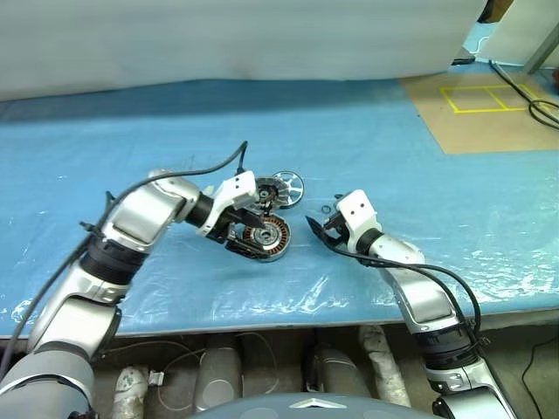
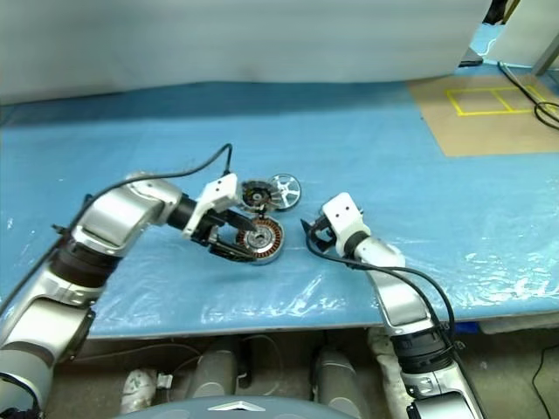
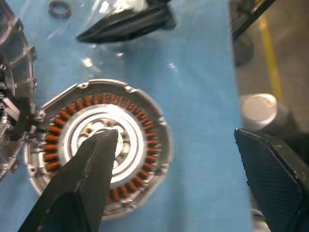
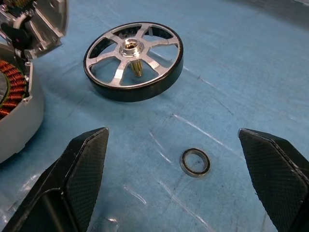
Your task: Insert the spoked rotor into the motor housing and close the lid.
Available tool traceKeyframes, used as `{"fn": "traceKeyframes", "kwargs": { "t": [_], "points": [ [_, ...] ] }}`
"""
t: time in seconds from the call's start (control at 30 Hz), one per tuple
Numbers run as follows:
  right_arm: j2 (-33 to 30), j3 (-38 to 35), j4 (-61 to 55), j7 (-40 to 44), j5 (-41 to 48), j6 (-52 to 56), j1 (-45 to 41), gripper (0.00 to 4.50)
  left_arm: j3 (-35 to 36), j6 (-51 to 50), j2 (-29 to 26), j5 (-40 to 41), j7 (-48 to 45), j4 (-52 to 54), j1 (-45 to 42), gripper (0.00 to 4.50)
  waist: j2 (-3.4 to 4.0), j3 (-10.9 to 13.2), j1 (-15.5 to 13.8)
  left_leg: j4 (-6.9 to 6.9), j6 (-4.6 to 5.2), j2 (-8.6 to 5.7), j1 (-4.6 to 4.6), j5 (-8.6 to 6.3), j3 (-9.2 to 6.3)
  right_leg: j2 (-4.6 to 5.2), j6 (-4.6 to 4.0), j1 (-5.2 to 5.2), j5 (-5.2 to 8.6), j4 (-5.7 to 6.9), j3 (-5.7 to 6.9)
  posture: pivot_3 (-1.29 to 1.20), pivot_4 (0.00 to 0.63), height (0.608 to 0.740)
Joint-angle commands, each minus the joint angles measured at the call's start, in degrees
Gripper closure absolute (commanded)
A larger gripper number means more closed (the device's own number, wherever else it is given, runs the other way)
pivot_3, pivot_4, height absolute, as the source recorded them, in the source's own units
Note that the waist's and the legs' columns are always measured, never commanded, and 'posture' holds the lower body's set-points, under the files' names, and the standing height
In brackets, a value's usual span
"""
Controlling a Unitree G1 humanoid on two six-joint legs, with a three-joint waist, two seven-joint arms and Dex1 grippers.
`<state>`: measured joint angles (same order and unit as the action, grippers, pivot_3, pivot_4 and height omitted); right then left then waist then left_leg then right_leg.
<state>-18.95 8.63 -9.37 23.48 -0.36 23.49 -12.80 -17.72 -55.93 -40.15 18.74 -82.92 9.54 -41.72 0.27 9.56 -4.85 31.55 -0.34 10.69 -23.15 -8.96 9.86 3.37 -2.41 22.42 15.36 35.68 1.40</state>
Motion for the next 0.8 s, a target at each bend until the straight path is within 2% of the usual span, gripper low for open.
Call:
{"fn": "traceKeyframes", "kwargs": {
  "t": [0.03, 0.13, 0.2, 0.27, 0.33, 0.5, 0.67, 0.8],
  "points": [
    [-0.11, -0.4, -0.14, 0.2, -0.05, -1.91, -0.82, 0.0, 2.19, 1.09, -6.55, 4.84, -4.78, 6.07, 2.56, 0.45, 0.0, 0.0, 0.32, -0.06, 0.0, 0.0, 0.03, 0.0, 0.01, 0.0, 0.01, 0.0, 0.0, -0.02, 0.0, 0.0, 0.15, 0.74],
    [-0.27, -0.74, 0.24, 0.91, 0.5, -2.35, -1.58, 0.0, 4.08, 3.13, -11.66, 7.29, -6.73, 7.24, 6.19, 0.45, 0.02, 0.01, 0.76, -0.19, -0.01, -0.01, 0.07, 0.0, 0.01, 0.0, 0.0, -0.02, 0.0, -0.09, 0.02, 0.0, 0.15, 0.74],
    [-0.61, -1.48, -0.44, 2.33, 1.91, -2.52, -1.79, 0.0, 6.11, 5.22, -11.8, 7.06, -3.62, 5.87, 9.15, 0.45, 0.04, 0.02, 0.81, -0.18, -0.01, -0.01, 0.06, 0.0, 0.01, 0.0, 0.01, -0.02, 0.0, -0.1, 0.02, 0.0, 0.15, 0.74],
    [-0.73, -2.79, -1.43, 3.61, 3.85, -2.22, -1.84, 0.0, 9.85, 6.21, -9.69, 8.51, 0.09, 4.12, 12.13, 0.45, 0.04, 0.02, 0.81, -0.15, -0.01, -0.04, 0.07, 0.0, 0.02, 0.01, 0.01, -0.06, 0.0, -0.1, 0.02, 0.0, 0.15, 0.74],
    [-0.69, -3.88, -1.69, 4.45, 5.47, -1.53, -2.18, 0.0, 16.37, 8.38, -4.31, 12.07, 4.34, 1.11, 16.12, 0.45, 0.07, 0.03, 0.83, -0.09, 0.0, -0.03, 0.05, 0.0, 0.01, 0.02, 0.0, -0.09, 0.0, -0.1, 0.04, 0.0, 0.15, 0.74],
    [-0.49, -3.28, 2.62, 3.8, 4.12, -2.95, -2.83, 0.0, 25.34, 23.62, 6.74, 12.14, 12.08, -5.18, 25.0, 0.45, 0.03, 0.03, 0.94, 0.04, 0.0, 0.04, 0.09, 0.0, -0.01, -0.02, -0.18, -0.14, 0.1, -0.04, 0.04, 0.0, 0.15, 0.74],
    [-0.95, -2.5, 5.4, 5.38, 4.15, -3.75, -2.68, 0.0, 29.85, 28.1, 9.26, 14.6, 13.36, -8.64, 31.27, 0.45, 0.02, 0.03, 0.93, 0.09, 0.01, 0.07, 0.08, -0.01, -0.02, -0.04, -0.02, -0.14, 0.01, -0.04, 0.03, 0.0, 0.15, 0.74],
    [-1.21, -2.25, 10.07, 6.25, 3.55, -5.43, -4.03, 0.0, 29.27, 32.92, 9.29, 14.34, 10.78, -10.01, 33.61, 0.45, 0.02, 0.03, 0.81, 0.11, 0.03, 0.07, 0.1, -0.01, -0.02, -0.02, -0.21, -0.17, 0.12, -0.05, 0.03, 0.0, 0.15, 0.74]
  ]
}}
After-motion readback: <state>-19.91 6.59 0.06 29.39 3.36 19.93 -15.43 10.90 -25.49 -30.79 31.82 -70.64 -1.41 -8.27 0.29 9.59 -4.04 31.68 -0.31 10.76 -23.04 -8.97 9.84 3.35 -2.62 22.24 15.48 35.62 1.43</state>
